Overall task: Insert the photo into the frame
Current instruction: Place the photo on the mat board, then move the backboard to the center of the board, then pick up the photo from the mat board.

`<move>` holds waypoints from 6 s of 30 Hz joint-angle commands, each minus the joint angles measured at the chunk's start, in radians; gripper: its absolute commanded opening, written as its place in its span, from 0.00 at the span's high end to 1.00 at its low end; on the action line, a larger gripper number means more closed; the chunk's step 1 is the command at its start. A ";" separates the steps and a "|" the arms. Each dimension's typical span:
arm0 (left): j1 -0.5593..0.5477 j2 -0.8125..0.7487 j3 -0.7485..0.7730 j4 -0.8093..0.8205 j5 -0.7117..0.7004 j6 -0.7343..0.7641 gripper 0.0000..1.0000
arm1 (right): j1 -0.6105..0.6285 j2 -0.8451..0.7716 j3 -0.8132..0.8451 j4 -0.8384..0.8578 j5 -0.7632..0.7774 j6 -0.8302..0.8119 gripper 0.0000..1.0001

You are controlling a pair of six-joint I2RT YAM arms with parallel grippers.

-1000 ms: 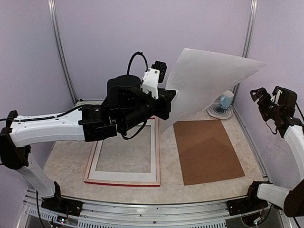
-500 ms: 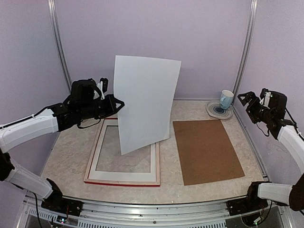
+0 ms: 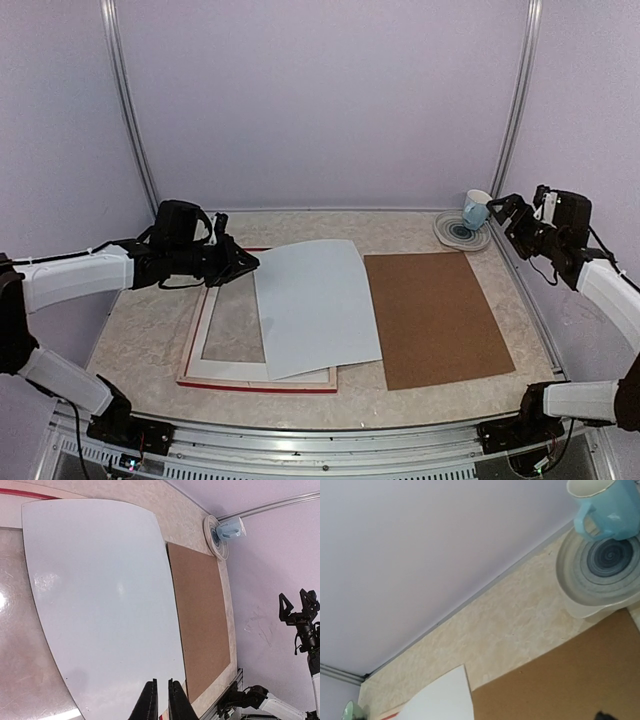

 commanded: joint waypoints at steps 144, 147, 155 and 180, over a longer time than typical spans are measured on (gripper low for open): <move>-0.242 0.353 -0.081 0.386 -0.399 -0.049 0.24 | 0.724 0.835 0.408 -0.348 0.778 -0.273 0.01; -0.237 0.377 -0.075 0.380 -0.402 -0.058 0.24 | 0.721 0.836 0.402 -0.345 0.773 -0.273 0.01; -0.231 0.409 -0.074 0.383 -0.404 -0.069 0.24 | 0.716 0.840 0.390 -0.334 0.765 -0.273 0.01; -0.181 0.439 -0.230 0.702 -0.230 -0.196 0.26 | 0.715 0.838 0.391 -0.332 0.754 -0.271 0.01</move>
